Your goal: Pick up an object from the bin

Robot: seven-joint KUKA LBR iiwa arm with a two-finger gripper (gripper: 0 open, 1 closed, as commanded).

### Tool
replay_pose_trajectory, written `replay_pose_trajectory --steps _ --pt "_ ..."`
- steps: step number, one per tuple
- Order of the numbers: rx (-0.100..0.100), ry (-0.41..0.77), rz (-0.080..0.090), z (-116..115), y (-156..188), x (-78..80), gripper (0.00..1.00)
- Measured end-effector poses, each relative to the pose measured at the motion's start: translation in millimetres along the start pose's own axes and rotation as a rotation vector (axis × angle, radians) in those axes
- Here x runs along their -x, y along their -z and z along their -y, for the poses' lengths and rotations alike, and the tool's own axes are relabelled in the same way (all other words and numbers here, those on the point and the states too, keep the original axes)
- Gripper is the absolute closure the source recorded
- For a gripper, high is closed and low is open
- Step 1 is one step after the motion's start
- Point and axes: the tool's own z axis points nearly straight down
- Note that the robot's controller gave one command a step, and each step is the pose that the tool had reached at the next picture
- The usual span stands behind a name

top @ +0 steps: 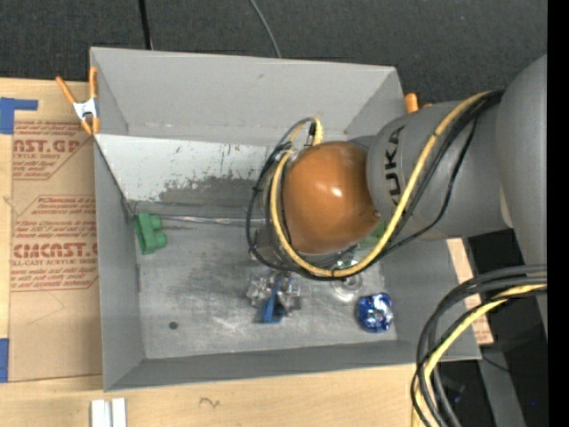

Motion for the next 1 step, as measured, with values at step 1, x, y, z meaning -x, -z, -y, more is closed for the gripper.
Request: replay_pose_trajectory --steps 1 --pt "-0.005 -0.002 0.002 0.9 62.1 1.8 1.0"
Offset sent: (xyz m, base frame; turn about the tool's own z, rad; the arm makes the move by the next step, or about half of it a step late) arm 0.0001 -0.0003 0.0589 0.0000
